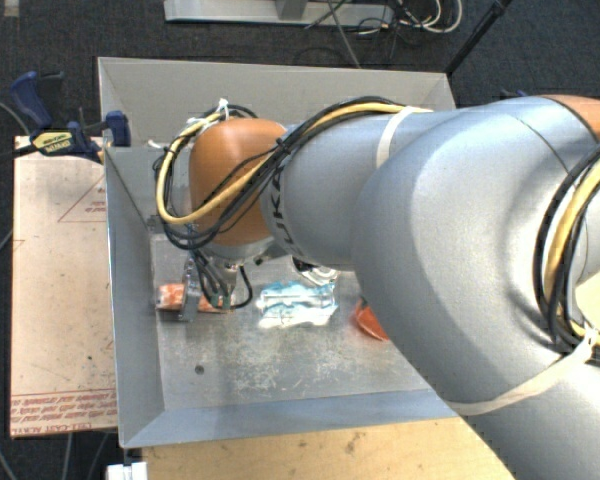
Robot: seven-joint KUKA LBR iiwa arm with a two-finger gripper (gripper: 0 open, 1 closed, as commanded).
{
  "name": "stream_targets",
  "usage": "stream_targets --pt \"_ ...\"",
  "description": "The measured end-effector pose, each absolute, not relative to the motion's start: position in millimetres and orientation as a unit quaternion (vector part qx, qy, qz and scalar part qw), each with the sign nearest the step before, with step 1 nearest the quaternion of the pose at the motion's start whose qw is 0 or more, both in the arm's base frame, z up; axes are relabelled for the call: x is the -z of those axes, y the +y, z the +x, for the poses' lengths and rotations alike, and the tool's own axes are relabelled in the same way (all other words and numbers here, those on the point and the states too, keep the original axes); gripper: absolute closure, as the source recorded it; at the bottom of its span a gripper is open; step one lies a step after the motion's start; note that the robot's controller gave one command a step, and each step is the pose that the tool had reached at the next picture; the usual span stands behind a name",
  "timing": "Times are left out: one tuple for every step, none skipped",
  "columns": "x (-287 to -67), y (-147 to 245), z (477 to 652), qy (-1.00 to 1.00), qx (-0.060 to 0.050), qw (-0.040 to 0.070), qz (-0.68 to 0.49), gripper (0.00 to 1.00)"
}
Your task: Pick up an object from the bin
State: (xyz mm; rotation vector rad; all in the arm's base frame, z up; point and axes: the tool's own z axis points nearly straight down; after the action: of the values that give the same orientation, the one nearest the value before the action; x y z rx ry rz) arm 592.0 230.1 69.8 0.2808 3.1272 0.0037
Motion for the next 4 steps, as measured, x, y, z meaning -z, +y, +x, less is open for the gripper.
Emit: stream_targets --pt "-69.8 230.0 592.1 0.996 -0.001 0.001 0.09 1.0" --pt "-71.3 232.9 616.6 0.996 -0.001 0.001 0.094 1.0" --pt "-72.4 198.1 645.3 0.994 -0.002 0.001 0.109 1.0" --pt "-140.4 217.8 637.8 0.994 0.0 -0.001 0.105 1.0"
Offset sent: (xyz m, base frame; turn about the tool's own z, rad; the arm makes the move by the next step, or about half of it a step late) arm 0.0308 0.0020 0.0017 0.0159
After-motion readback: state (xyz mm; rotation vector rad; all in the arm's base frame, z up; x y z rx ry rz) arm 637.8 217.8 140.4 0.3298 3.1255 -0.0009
